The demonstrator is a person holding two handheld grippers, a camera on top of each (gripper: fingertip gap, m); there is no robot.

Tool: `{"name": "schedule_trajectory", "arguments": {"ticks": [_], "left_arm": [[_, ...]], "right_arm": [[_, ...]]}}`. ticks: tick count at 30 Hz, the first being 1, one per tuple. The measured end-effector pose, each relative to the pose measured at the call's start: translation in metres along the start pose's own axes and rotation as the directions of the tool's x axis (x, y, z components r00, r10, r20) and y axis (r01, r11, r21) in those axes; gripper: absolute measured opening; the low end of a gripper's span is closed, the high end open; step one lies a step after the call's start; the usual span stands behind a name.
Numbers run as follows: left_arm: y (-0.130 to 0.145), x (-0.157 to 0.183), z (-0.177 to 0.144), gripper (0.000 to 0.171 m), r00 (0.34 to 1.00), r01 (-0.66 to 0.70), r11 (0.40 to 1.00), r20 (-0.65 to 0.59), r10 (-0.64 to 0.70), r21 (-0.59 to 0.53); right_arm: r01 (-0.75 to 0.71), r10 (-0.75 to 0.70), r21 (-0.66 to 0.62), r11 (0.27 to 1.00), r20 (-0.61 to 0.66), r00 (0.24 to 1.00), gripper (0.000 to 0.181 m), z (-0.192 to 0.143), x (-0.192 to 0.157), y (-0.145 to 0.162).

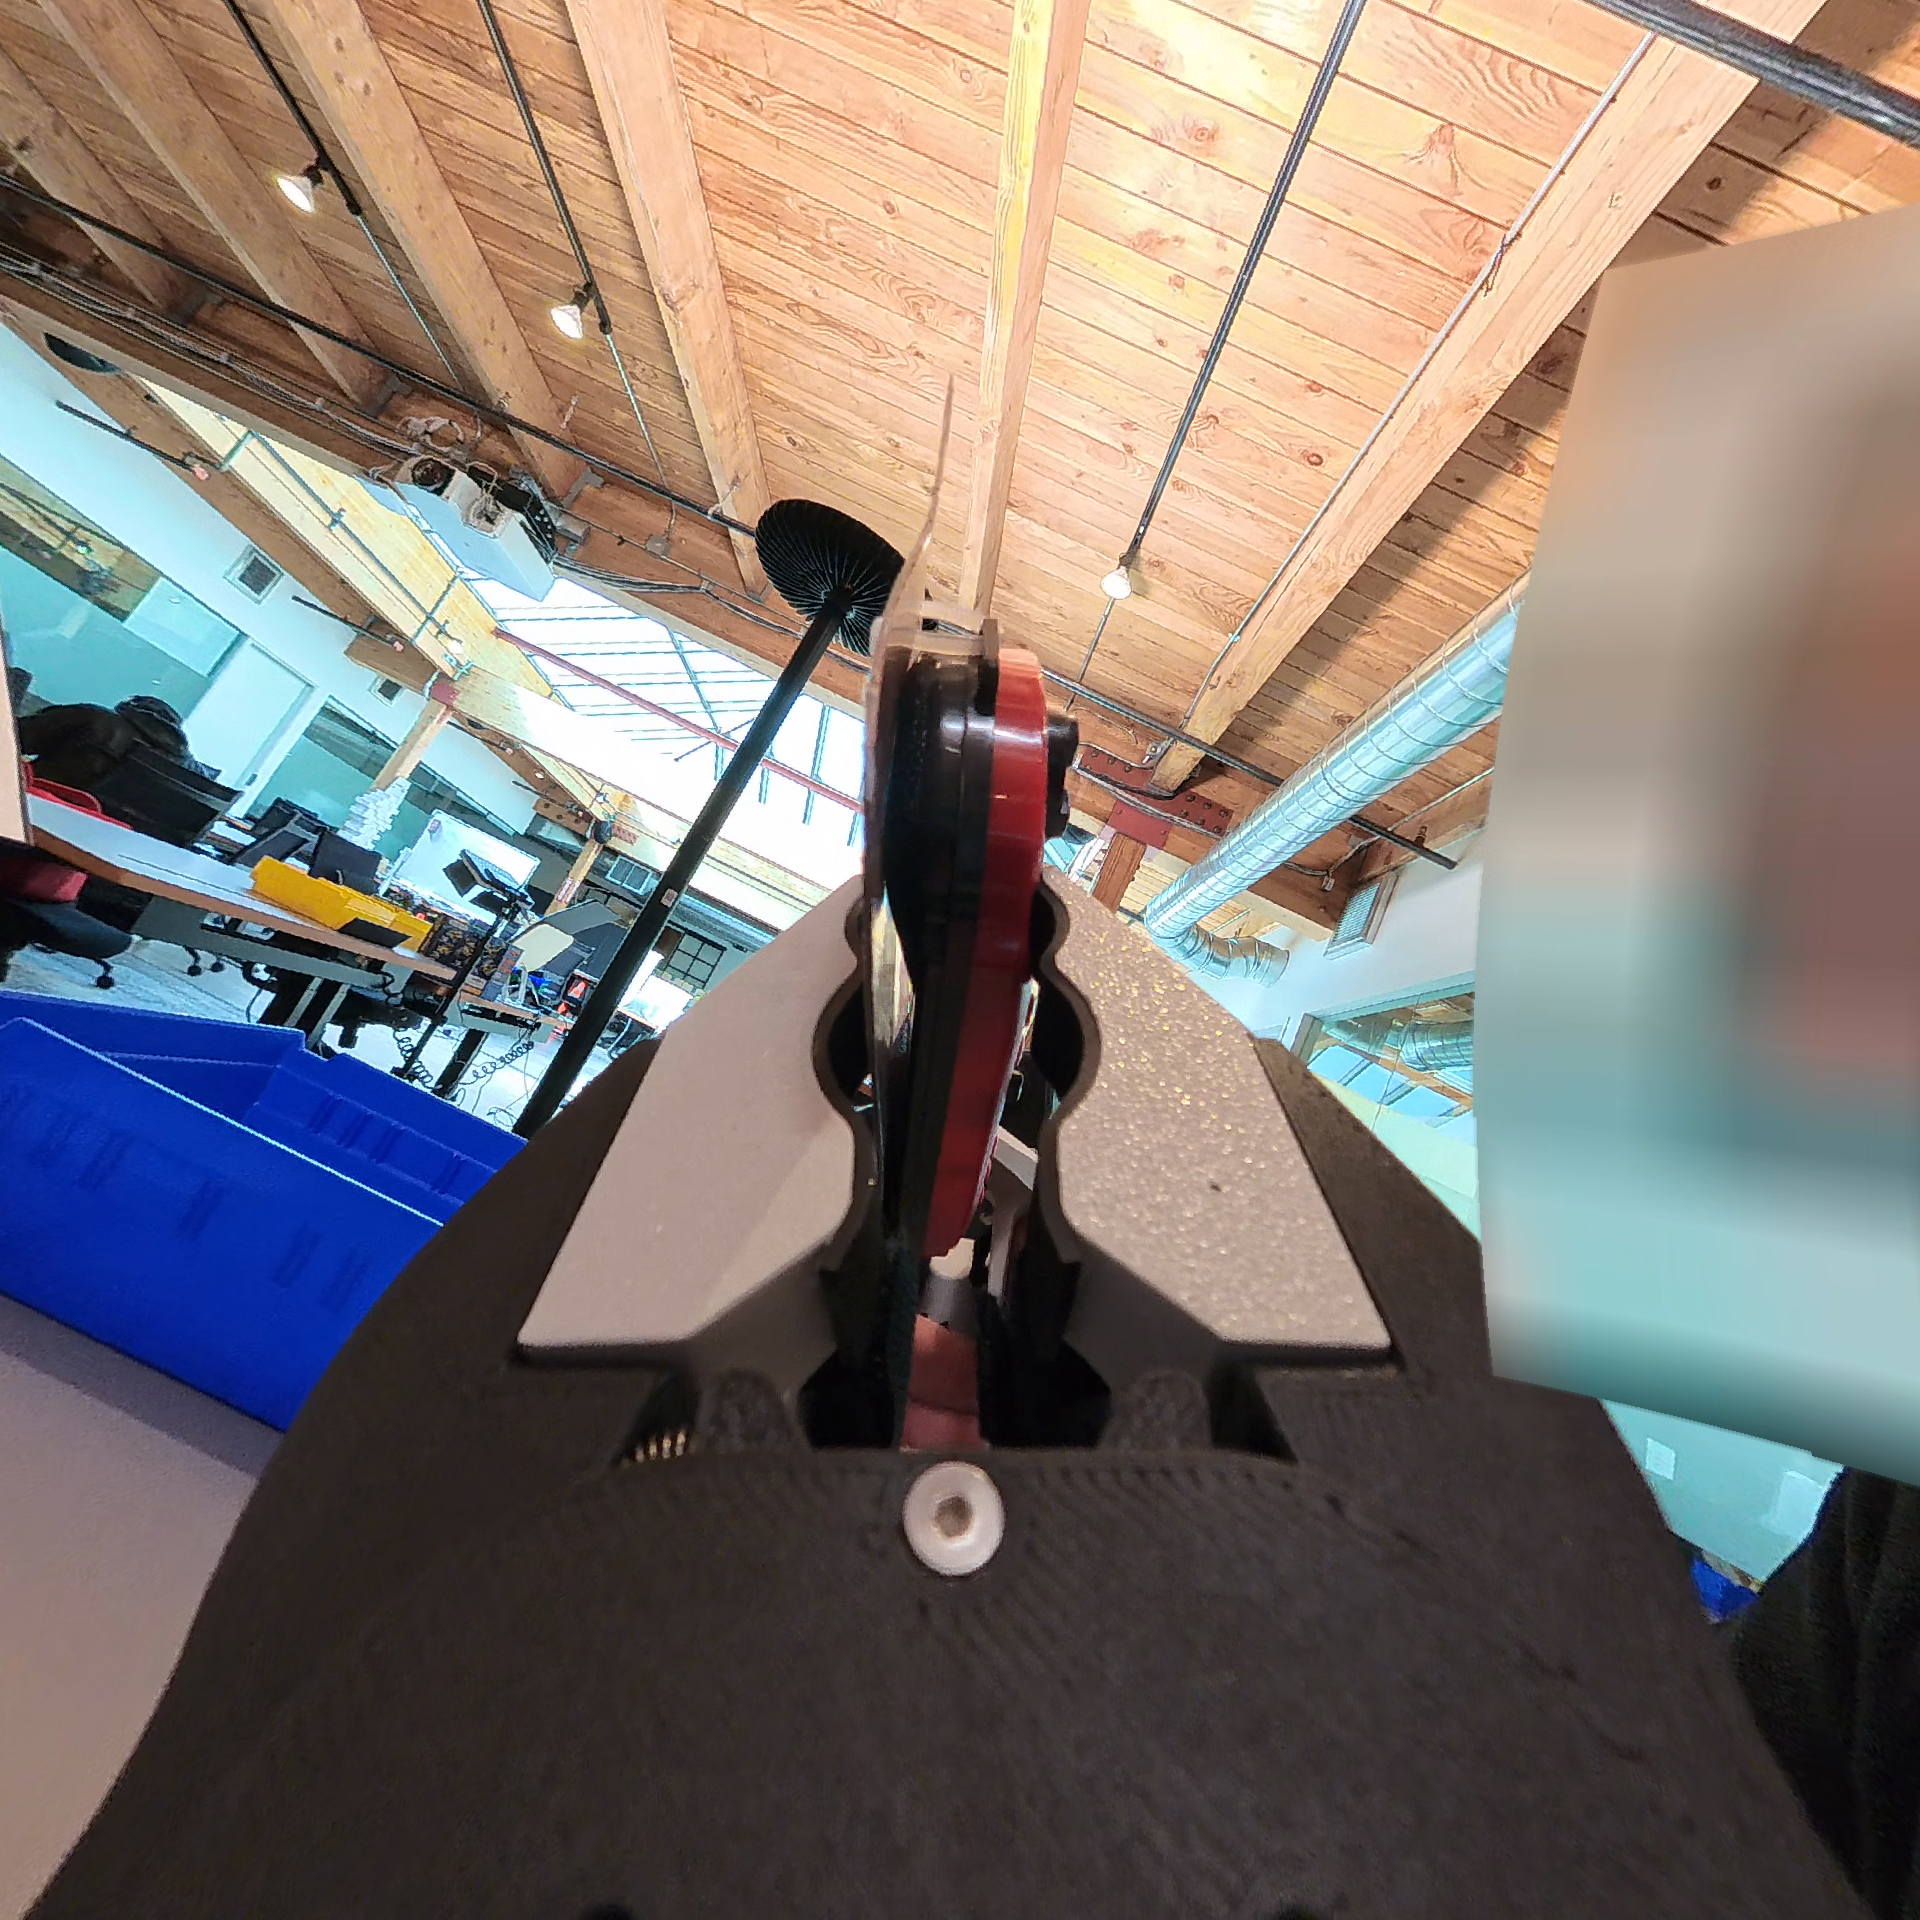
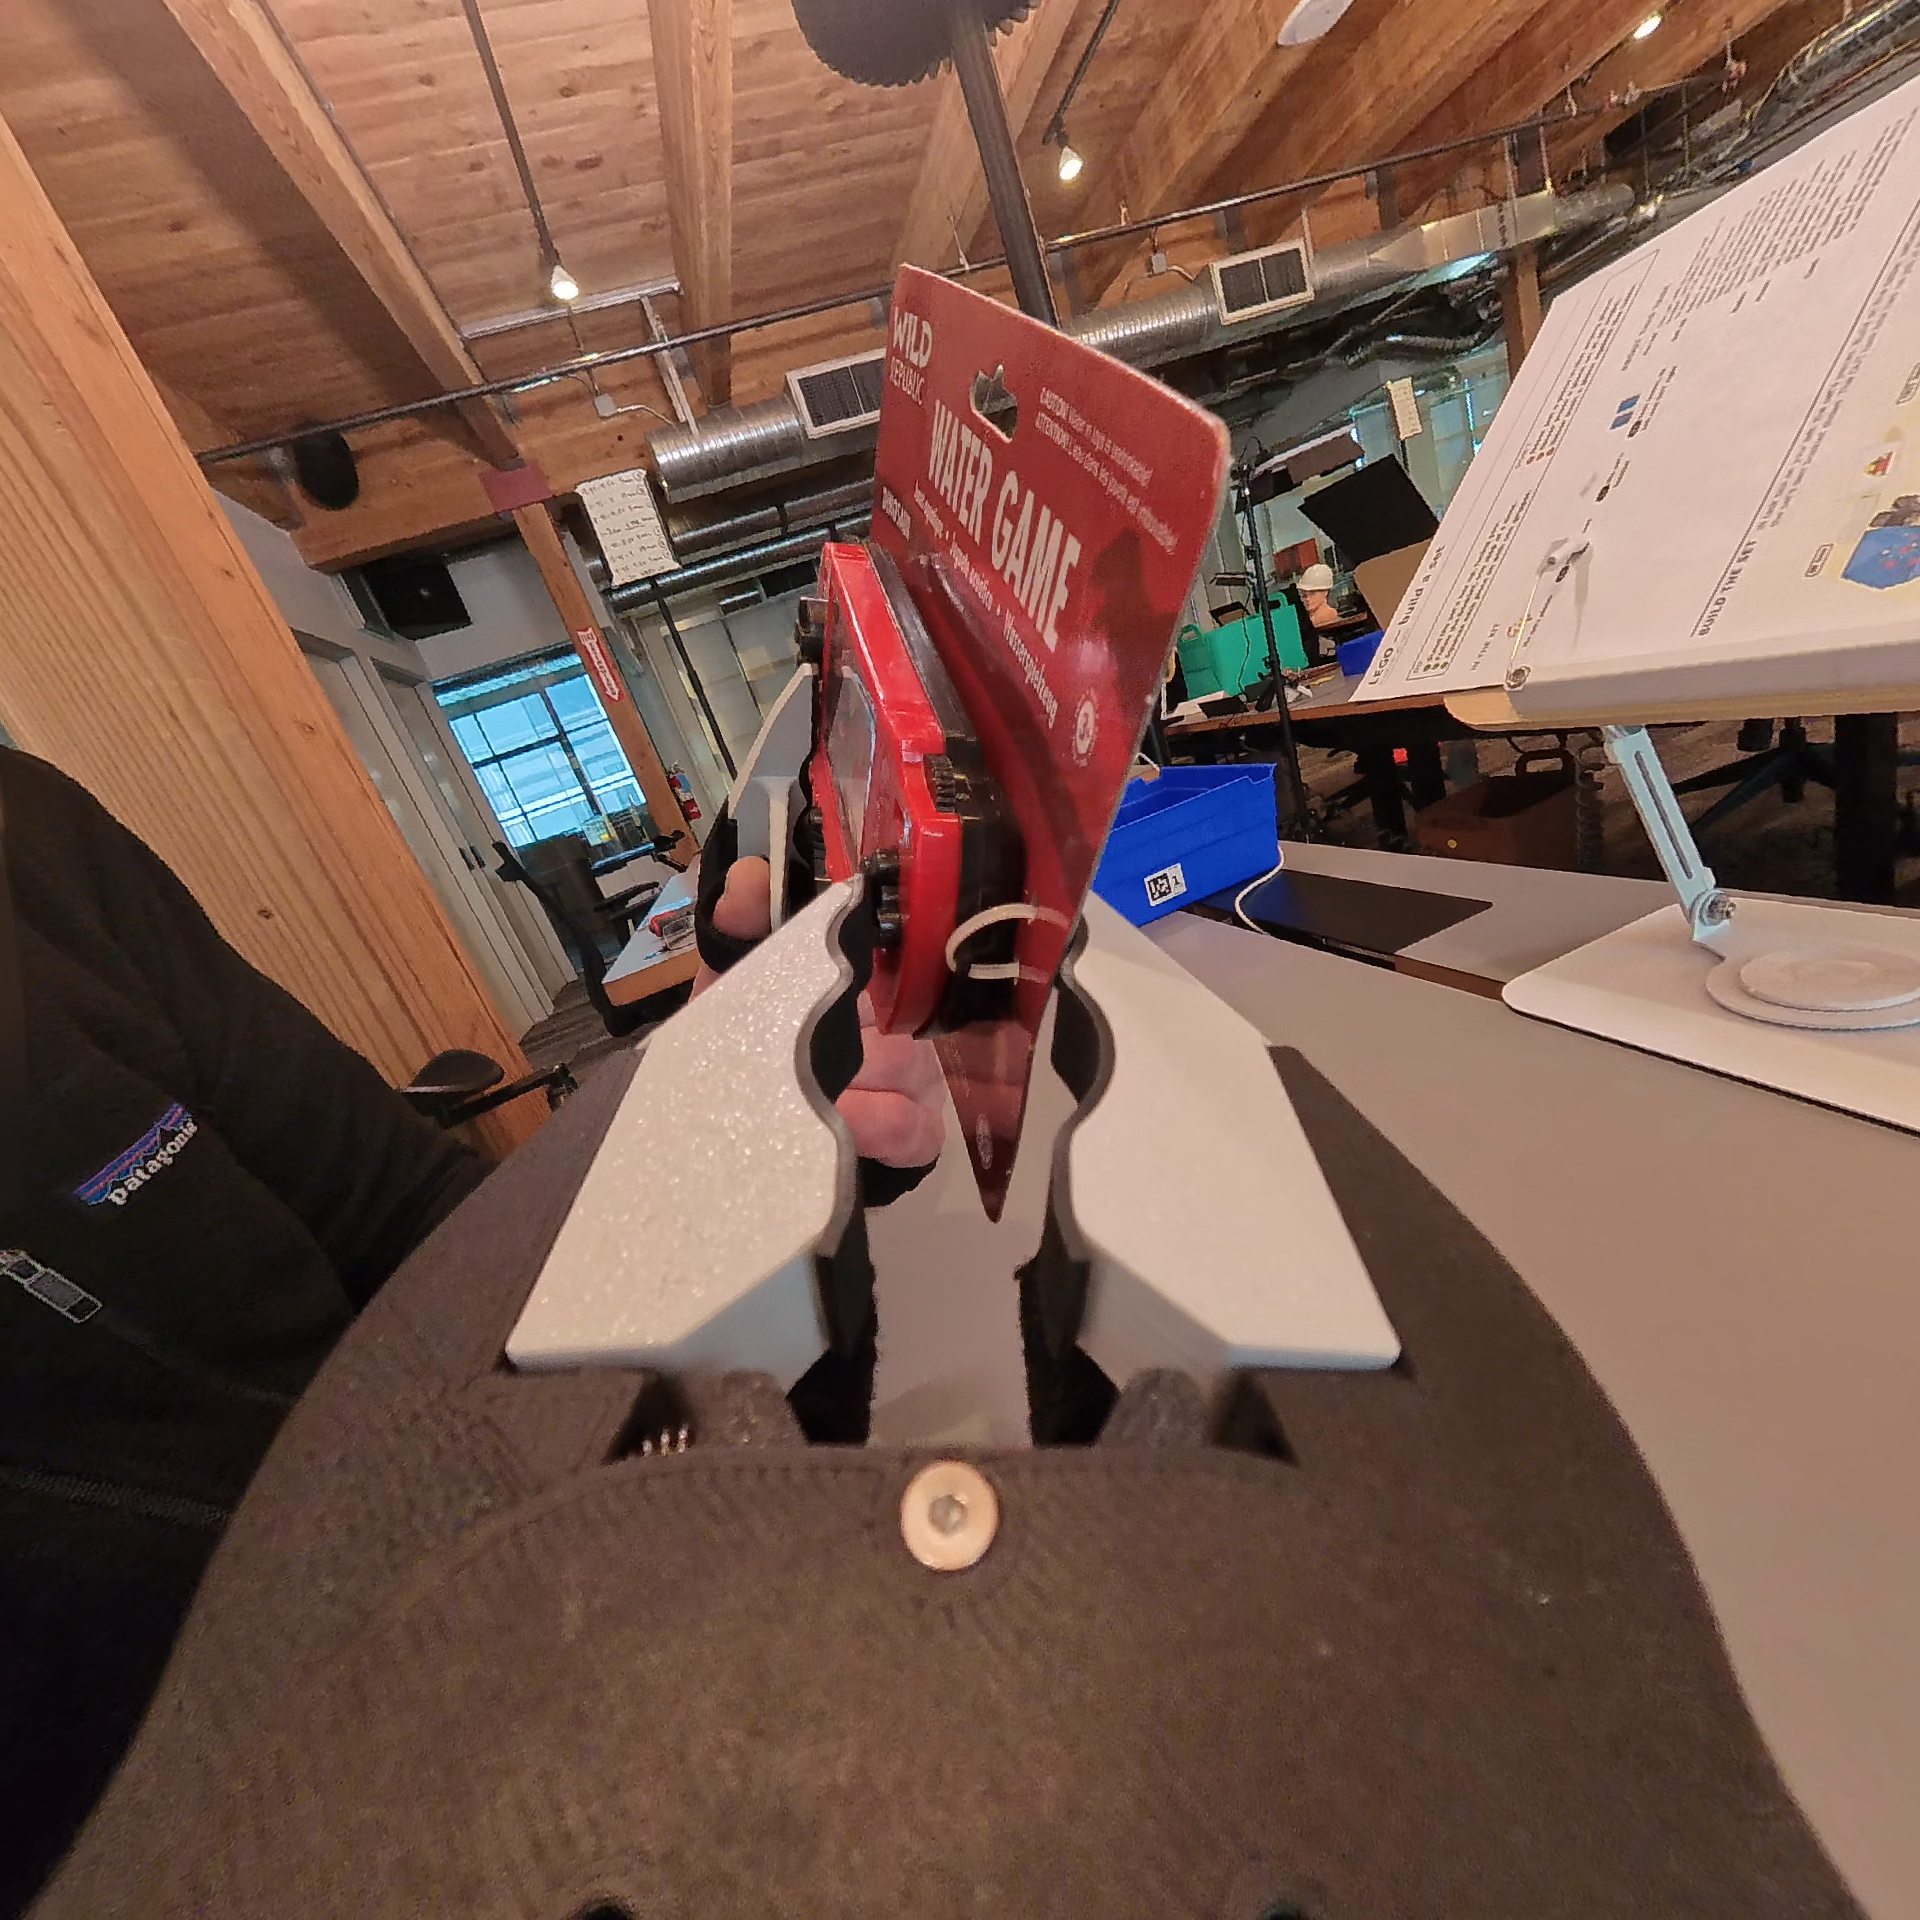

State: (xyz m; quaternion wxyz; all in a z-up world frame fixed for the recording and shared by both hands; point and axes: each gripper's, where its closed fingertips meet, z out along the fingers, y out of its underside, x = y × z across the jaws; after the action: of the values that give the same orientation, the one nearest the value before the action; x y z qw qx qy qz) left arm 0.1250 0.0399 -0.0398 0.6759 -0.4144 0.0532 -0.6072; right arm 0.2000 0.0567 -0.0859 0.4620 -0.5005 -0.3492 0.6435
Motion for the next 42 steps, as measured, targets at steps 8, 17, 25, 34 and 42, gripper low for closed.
{"name": "schedule_trajectory", "arguments": {"ticks": [8,17,25,34,42], "left_arm": [[0.0,0.0,0.0,0.024,1.0,0.004,1.0,0.001,-0.004,0.001],[-0.006,-0.008,-0.005,0.023,0.995,0.099,0.993,0.003,-0.099,0.057],[-0.007,-0.007,-0.005,0.023,0.995,0.097,0.993,0.007,-0.097,0.061],[-0.008,-0.009,-0.006,0.023,0.995,0.1,0.993,0.011,-0.101,0.066],[-0.008,-0.008,-0.005,0.024,0.996,0.092,0.994,0.013,-0.093,0.067]], "right_arm": [[-0.001,0.001,0.005,1.0,0.007,1.0,0.031,0.0,-0.001,0.0],[0.011,-0.01,-0.034,0.999,0.028,1.0,0.032,0.005,-0.005,0.008],[0.059,-0.06,-0.086,0.995,-0.004,0.998,0.026,0.007,-0.004,0.014],[0.068,-0.07,-0.094,0.993,-0.014,0.997,0.023,0.008,-0.002,0.014],[0.06,-0.061,-0.057,0.997,-0.006,0.998,0.029,0.008,-0.002,0.009]]}}
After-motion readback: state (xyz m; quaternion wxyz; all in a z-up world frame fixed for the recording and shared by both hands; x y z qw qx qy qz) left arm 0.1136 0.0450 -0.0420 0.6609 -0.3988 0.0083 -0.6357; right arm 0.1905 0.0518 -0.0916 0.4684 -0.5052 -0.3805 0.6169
